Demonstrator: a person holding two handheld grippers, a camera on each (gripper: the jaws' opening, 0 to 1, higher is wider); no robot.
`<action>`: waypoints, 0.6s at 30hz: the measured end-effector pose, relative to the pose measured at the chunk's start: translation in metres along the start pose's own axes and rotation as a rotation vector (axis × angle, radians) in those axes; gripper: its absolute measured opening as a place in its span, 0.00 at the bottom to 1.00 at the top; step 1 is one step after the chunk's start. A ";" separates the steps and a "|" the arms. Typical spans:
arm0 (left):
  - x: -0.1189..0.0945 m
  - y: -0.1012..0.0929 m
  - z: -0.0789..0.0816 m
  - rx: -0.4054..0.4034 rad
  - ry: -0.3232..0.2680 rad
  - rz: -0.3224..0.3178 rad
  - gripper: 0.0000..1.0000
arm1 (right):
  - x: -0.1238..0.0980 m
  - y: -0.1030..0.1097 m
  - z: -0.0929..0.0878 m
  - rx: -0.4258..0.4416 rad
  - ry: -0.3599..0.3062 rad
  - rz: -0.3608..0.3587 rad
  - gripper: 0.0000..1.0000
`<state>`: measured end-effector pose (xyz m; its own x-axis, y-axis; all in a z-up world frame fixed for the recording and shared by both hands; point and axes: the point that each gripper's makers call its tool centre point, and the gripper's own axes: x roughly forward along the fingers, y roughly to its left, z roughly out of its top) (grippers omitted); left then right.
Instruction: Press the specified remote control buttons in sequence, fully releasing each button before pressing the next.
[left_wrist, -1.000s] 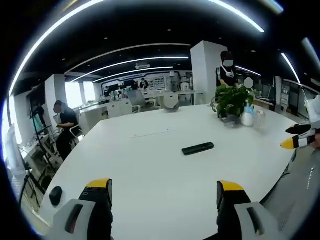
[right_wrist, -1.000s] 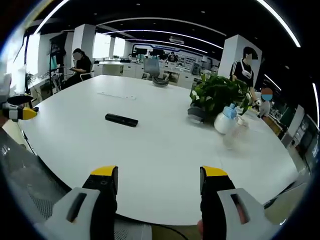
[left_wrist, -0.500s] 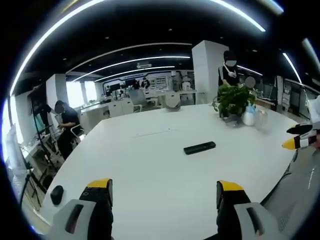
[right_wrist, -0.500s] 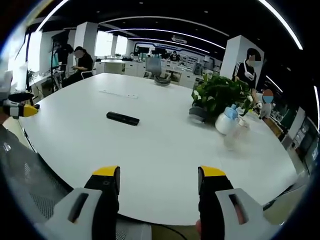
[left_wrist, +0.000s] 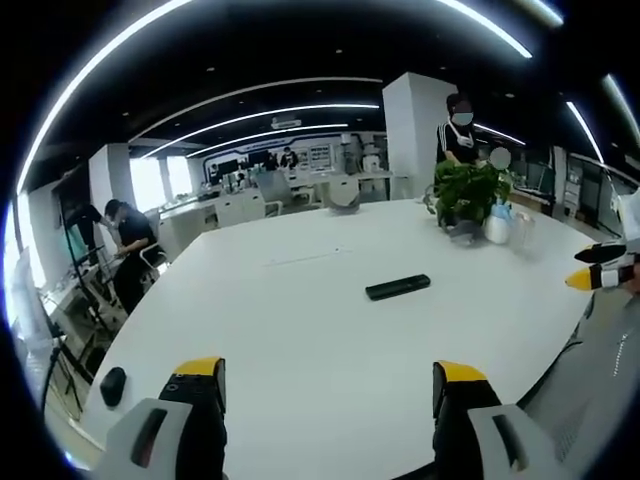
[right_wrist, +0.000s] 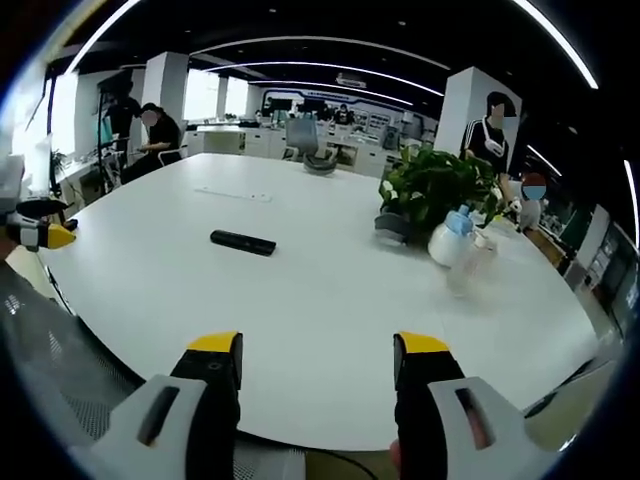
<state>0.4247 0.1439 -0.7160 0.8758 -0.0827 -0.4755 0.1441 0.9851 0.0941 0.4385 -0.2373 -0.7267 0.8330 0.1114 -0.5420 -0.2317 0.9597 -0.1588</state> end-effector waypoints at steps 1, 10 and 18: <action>0.000 -0.001 0.000 0.004 0.002 -0.001 0.88 | 0.000 0.000 0.000 -0.002 0.000 0.000 0.63; 0.003 -0.006 0.002 -0.019 0.008 -0.045 0.88 | 0.001 0.002 -0.001 -0.014 0.006 0.012 0.62; 0.006 -0.018 0.002 -0.009 0.037 -0.099 0.84 | 0.001 0.001 -0.001 -0.007 0.007 0.011 0.60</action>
<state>0.4288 0.1253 -0.7186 0.8400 -0.1742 -0.5139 0.2247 0.9737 0.0373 0.4383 -0.2361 -0.7278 0.8269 0.1198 -0.5495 -0.2442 0.9566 -0.1589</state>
